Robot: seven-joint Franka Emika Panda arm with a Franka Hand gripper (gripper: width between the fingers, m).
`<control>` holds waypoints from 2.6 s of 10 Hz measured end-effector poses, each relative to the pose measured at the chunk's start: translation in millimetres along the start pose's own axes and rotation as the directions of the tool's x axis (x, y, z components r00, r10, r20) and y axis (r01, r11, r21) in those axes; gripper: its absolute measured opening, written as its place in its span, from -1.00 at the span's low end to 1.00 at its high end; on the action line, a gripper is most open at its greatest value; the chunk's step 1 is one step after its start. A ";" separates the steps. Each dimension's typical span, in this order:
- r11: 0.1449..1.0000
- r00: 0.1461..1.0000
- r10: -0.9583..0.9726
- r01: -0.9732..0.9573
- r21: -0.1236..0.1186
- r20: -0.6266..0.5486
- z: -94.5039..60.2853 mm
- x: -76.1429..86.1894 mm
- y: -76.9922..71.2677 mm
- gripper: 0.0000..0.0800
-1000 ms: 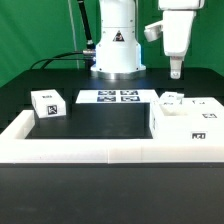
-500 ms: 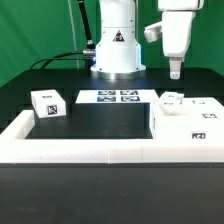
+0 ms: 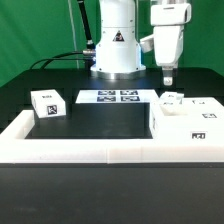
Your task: Assemble cabinet
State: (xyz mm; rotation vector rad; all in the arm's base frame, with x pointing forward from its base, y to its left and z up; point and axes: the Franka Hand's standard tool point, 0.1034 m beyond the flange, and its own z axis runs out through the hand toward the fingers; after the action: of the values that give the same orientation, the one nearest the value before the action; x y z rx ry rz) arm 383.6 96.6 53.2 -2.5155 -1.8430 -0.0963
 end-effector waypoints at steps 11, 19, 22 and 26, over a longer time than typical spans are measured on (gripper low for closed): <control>0.997 0.999 0.024 -0.022 0.070 -0.037 39.9 -0.6 -23.1 0.36; 0.998 0.999 0.010 -0.007 0.062 -0.046 39.4 -0.2 -22.3 -0.83; 0.999 0.999 -0.022 0.024 0.041 -0.046 30.3 4.0 -18.6 -0.83; 0.995 0.996 -0.091 0.090 0.035 0.018 5.9 -0.7 0.7 -0.83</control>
Offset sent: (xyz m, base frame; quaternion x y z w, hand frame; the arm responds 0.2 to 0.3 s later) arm -0.0040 0.0018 -0.0219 -0.0131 0.0126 0.0091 0.9998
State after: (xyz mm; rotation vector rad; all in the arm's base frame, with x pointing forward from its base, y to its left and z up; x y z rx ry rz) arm 384.3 96.0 47.3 -2.4192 -1.9481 -0.0414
